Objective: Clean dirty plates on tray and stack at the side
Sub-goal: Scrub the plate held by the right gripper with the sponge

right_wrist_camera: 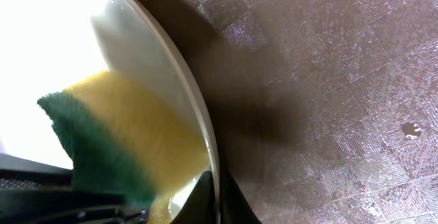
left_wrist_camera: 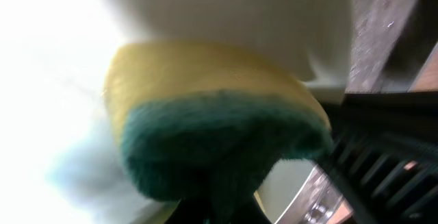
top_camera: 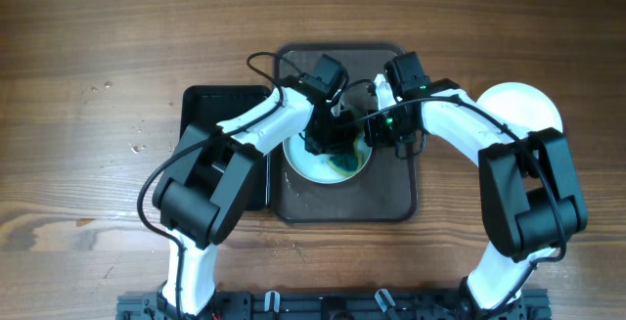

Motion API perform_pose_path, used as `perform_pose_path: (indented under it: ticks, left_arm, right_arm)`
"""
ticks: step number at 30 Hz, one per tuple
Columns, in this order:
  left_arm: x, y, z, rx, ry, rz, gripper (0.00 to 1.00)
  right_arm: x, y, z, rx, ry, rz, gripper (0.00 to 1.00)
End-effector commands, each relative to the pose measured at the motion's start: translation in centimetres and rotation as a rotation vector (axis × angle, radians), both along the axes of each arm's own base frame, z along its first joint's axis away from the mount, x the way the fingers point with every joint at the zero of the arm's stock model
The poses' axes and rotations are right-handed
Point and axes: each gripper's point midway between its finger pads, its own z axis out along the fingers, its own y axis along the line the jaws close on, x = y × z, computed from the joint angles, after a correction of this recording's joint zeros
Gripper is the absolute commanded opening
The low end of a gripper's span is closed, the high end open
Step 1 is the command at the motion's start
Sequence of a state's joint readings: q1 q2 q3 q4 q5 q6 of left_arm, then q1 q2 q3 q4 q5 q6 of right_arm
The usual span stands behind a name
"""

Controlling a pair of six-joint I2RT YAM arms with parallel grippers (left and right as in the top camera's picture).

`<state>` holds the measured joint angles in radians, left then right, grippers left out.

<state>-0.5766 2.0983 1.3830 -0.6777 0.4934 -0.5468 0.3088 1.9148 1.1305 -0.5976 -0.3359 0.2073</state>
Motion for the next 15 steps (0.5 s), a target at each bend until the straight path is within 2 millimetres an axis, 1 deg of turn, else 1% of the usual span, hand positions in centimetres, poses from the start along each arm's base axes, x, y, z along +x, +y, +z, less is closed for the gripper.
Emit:
perform_pose_path:
  ticks: [1, 6, 8, 10, 12, 15]
  left_arm:
    - [-2.7, 3.7, -3.8, 0.157, 0.112, -0.02, 0.04]
    - [-1.4, 10.8, -4.9, 0.429, 0.086, 0.05, 0.04]
    - [-0.6, 13.9, -5.0, 0.558, 0.053, 0.068, 0.04]
    - [0.2, 16.3, -4.9, 0.657, 0.018, 0.083, 0.04]
    - [0.7, 17.4, -4.5, 0.69, 0.002, 0.099, 0.04]
    - [1.3, 18.4, -3.6, 0.693, -0.014, 0.136, 0.04]
  right_arm:
    - [-1.0, -1.7, -2.3, -0.091, 0.043, 0.001, 0.04]
    - [-1.0, -1.7, -2.3, -0.091, 0.043, 0.001, 0.04]
    - [-1.0, -1.7, -2.3, -0.091, 0.042, 0.001, 0.04]
    - [-1.0, -1.7, -2.3, -0.091, 0.042, 0.001, 0.04]
    - [-1.0, -1.7, -2.3, -0.09, 0.041, 0.001, 0.04]
    - [-1.0, -1.7, -2.3, -0.091, 0.042, 0.001, 0.04]
